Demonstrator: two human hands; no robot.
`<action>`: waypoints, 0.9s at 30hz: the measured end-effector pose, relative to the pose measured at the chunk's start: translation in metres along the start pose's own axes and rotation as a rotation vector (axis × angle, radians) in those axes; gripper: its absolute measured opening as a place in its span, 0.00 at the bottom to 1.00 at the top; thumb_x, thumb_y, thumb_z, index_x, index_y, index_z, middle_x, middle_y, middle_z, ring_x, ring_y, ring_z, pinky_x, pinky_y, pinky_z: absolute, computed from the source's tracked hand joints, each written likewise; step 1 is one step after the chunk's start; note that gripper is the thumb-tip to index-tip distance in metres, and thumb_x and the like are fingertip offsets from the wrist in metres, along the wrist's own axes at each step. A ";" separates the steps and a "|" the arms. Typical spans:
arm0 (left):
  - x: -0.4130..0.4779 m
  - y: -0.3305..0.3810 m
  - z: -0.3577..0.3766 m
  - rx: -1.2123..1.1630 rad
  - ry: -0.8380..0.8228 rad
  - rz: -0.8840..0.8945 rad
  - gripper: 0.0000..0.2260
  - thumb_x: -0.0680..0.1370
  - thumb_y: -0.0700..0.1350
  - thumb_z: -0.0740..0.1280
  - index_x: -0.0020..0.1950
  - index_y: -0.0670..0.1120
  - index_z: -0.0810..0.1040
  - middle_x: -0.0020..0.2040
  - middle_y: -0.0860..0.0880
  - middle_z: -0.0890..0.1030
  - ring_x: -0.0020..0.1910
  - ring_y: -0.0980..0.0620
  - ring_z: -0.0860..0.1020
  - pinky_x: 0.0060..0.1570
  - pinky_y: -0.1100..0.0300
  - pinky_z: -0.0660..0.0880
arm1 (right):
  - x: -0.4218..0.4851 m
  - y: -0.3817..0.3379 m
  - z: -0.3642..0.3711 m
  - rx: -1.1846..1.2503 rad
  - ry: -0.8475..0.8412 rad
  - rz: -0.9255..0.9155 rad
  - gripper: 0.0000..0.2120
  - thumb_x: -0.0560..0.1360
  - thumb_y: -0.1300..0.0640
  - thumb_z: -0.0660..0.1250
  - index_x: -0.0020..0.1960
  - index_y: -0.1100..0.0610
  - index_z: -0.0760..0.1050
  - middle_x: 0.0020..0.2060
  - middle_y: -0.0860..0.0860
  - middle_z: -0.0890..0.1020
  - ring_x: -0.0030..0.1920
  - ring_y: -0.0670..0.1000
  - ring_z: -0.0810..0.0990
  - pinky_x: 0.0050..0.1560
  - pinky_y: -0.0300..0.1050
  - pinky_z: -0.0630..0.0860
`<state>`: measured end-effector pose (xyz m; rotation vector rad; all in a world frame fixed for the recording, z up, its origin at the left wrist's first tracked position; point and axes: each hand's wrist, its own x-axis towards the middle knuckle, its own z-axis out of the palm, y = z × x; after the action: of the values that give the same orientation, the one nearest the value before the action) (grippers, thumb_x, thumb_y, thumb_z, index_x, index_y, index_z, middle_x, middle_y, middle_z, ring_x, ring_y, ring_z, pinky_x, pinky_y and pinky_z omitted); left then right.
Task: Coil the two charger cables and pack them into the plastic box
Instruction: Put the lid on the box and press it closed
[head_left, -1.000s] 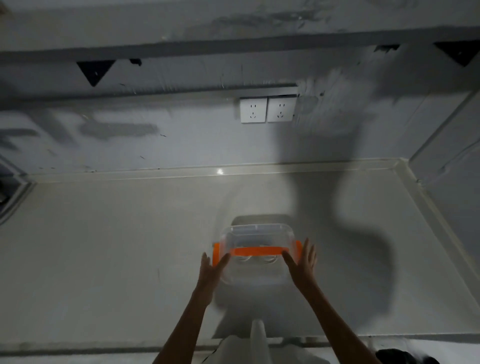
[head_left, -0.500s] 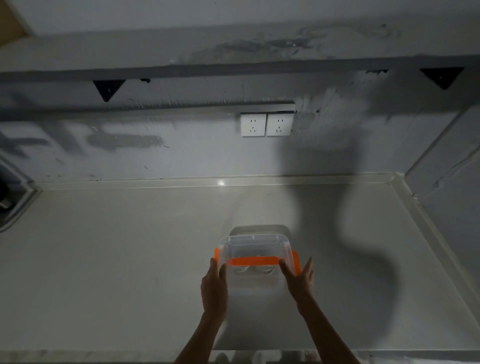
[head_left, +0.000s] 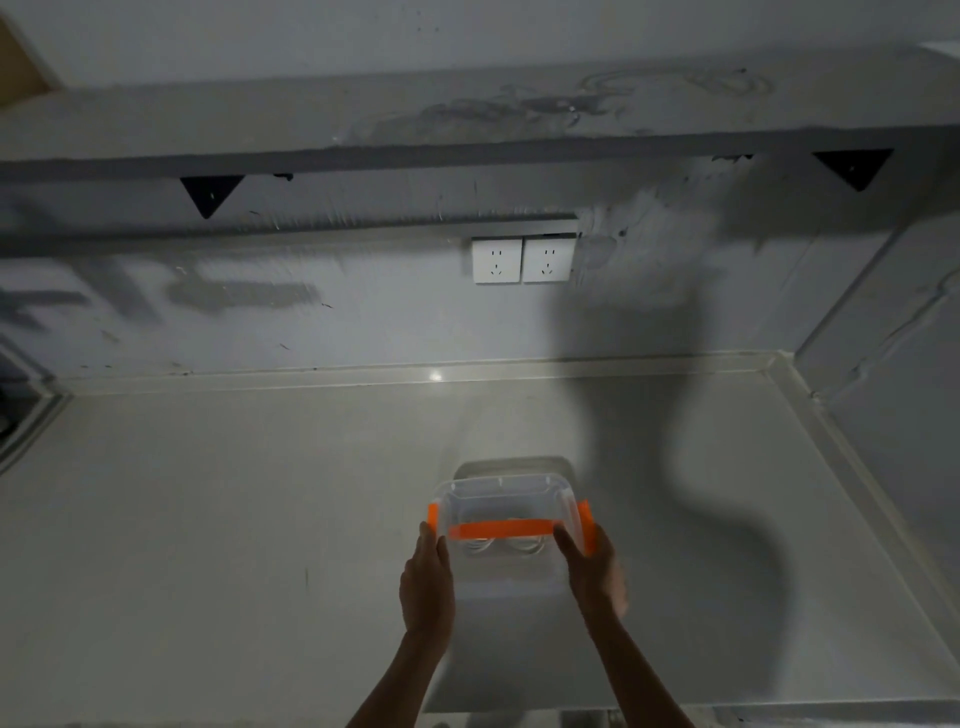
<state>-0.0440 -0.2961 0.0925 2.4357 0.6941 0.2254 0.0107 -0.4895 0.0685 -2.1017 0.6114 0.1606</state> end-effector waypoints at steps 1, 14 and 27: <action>0.000 -0.001 0.001 -0.003 0.002 0.005 0.19 0.82 0.46 0.59 0.72 0.41 0.69 0.51 0.40 0.85 0.47 0.40 0.84 0.48 0.45 0.80 | -0.008 -0.004 0.000 -0.100 0.103 -0.055 0.35 0.66 0.26 0.63 0.67 0.43 0.70 0.53 0.53 0.84 0.51 0.60 0.83 0.52 0.51 0.78; 0.001 -0.008 0.018 -0.068 -0.109 -0.074 0.24 0.83 0.44 0.55 0.78 0.42 0.55 0.76 0.40 0.65 0.73 0.39 0.66 0.70 0.50 0.64 | -0.016 -0.001 0.000 -0.485 0.215 -0.402 0.29 0.77 0.35 0.56 0.74 0.44 0.62 0.56 0.53 0.84 0.50 0.57 0.85 0.46 0.50 0.81; 0.042 -0.006 0.034 0.293 -0.210 0.490 0.31 0.70 0.47 0.75 0.72 0.47 0.71 0.73 0.39 0.69 0.72 0.38 0.68 0.65 0.40 0.69 | 0.020 -0.026 0.019 -0.587 -0.065 -0.773 0.23 0.76 0.42 0.55 0.66 0.50 0.75 0.71 0.53 0.72 0.72 0.58 0.69 0.55 0.53 0.79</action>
<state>-0.0001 -0.2867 0.0614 2.8281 0.0279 0.0561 0.0422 -0.4695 0.0702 -2.7256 -0.3645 -0.0420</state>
